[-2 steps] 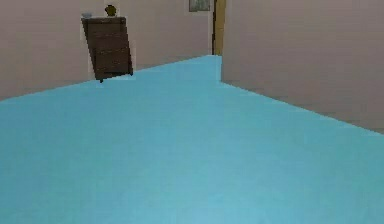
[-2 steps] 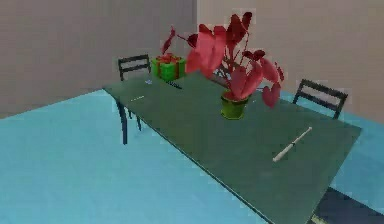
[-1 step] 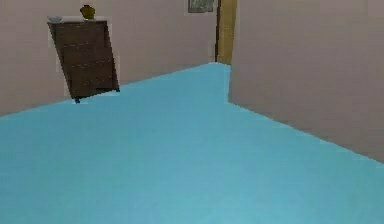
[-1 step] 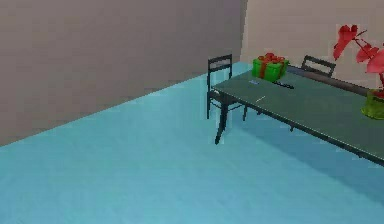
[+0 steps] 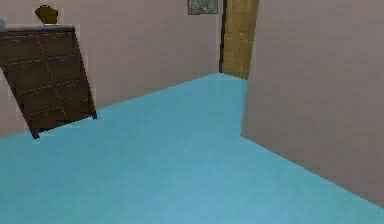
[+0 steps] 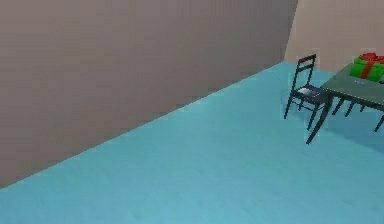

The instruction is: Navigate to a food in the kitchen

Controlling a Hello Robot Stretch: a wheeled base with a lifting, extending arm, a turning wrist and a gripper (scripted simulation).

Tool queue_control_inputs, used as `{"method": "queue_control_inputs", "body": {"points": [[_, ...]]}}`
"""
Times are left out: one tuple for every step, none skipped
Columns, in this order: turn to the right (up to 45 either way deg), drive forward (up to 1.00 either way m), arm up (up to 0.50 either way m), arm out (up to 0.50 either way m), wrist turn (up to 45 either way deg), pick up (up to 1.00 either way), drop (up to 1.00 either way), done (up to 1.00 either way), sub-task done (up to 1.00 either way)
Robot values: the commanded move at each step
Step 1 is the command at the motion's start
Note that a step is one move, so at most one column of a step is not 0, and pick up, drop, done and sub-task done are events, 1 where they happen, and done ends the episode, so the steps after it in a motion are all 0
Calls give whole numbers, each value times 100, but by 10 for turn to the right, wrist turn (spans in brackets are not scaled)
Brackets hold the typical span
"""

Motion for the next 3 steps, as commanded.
{"method": "queue_control_inputs", "body": {"points": [[30,0,0,0,0,0,0,0,0],[-30,0,0,0,0,0,0,0,0],[0,100,0,0,0,0,0,0,0]]}}
